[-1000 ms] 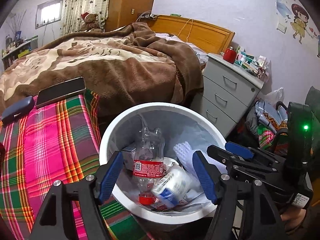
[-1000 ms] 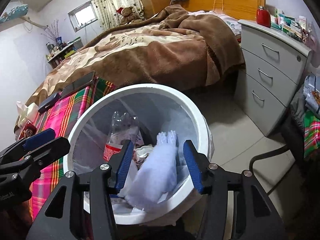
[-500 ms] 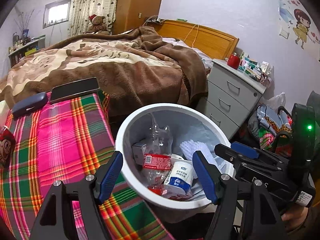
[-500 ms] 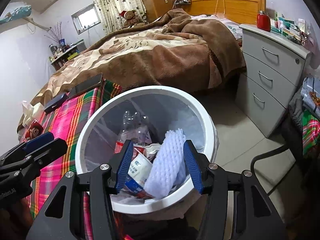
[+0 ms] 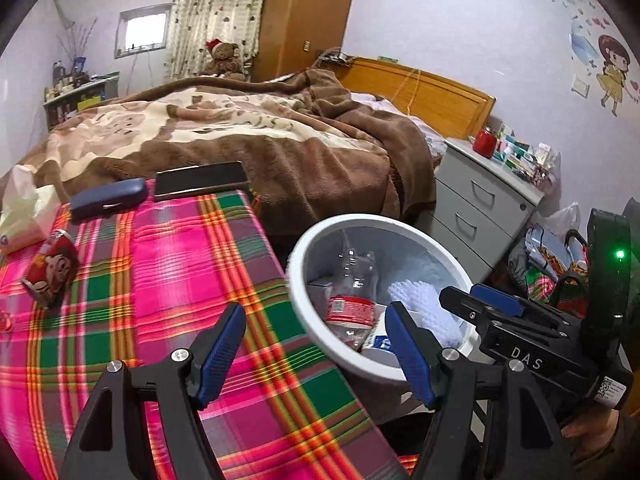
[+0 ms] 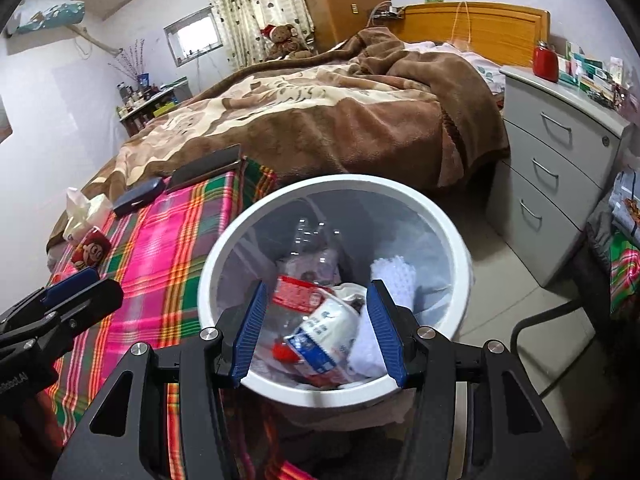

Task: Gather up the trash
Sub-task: 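Move both tools back to the cloth toward the clear cup and red can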

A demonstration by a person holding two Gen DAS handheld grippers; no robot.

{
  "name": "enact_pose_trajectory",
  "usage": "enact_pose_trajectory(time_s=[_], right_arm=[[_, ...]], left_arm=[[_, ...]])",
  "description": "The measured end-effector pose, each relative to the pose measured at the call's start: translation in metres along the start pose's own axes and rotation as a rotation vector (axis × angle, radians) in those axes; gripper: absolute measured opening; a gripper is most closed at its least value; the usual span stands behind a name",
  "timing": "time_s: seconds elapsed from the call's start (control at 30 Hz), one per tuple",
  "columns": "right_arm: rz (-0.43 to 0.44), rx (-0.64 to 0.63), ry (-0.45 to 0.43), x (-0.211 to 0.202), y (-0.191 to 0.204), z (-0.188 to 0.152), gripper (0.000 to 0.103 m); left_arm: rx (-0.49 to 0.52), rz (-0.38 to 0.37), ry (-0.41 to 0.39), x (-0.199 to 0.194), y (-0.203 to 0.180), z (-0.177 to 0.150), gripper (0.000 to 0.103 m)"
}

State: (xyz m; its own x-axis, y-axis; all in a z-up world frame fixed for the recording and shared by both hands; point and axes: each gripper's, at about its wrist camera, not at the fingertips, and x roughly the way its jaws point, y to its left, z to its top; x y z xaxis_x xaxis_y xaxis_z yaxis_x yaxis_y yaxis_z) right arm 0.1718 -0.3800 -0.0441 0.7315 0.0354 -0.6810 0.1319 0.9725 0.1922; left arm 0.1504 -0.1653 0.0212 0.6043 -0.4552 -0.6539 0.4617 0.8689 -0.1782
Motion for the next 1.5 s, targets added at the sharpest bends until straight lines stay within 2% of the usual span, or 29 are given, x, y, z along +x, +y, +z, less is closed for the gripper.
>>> enact_pose_trajectory(time_s=[0.33,0.9,1.17,1.5], right_arm=[[0.051,-0.047,-0.007,0.0,0.034,-0.003,0.054],[0.152,-0.143,0.002,0.012,0.107,-0.005,0.054],[0.186,-0.191,0.02,0.022,0.139,-0.005,0.054],[0.221,-0.237,0.059,0.044,0.179,-0.003,0.054]], left_arm=[[-0.042,0.08,-0.045,-0.034,0.037,-0.009,0.072],[-0.16,0.216,-0.081,-0.079,0.127,-0.03,0.072],[-0.241,0.28,-0.09,-0.093,0.175,-0.039,0.072],[-0.345,0.369,-0.065,-0.098,0.248,-0.055,0.072]])
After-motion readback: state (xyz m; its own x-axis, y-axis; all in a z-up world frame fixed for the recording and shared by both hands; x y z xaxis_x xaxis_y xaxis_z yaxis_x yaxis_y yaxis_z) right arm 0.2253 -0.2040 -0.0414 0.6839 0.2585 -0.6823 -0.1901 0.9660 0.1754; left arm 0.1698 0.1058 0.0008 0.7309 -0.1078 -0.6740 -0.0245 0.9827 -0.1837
